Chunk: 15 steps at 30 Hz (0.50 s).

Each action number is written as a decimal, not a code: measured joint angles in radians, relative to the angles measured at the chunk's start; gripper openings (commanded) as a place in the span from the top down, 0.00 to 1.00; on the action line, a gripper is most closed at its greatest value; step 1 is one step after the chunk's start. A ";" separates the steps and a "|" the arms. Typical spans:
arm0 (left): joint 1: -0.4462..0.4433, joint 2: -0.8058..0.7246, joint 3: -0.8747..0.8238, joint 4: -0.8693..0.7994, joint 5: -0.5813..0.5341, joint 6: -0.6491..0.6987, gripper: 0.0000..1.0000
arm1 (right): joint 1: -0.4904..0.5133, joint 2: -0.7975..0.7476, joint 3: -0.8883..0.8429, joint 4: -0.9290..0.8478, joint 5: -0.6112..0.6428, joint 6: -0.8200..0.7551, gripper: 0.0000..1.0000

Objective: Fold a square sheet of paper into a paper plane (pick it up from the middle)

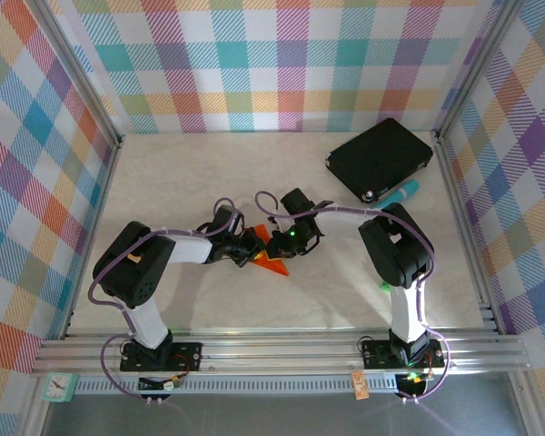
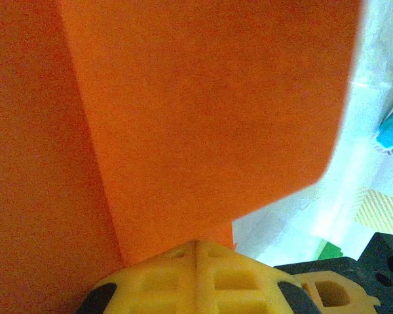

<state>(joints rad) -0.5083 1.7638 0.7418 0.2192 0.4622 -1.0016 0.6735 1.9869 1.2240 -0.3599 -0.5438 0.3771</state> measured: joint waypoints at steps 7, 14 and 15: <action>0.000 0.000 -0.001 0.001 0.000 0.000 1.00 | 0.000 0.016 -0.011 0.009 -0.006 -0.001 0.86; 0.000 0.000 0.000 0.000 0.000 0.000 1.00 | -0.007 0.015 -0.045 0.036 -0.025 -0.019 0.86; 0.000 0.000 0.000 0.000 0.000 0.000 1.00 | -0.008 0.015 -0.047 0.039 -0.028 -0.021 0.86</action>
<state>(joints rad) -0.5083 1.7638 0.7414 0.2195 0.4625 -1.0016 0.6659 2.0018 1.1770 -0.3214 -0.5716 0.3557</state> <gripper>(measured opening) 0.051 0.142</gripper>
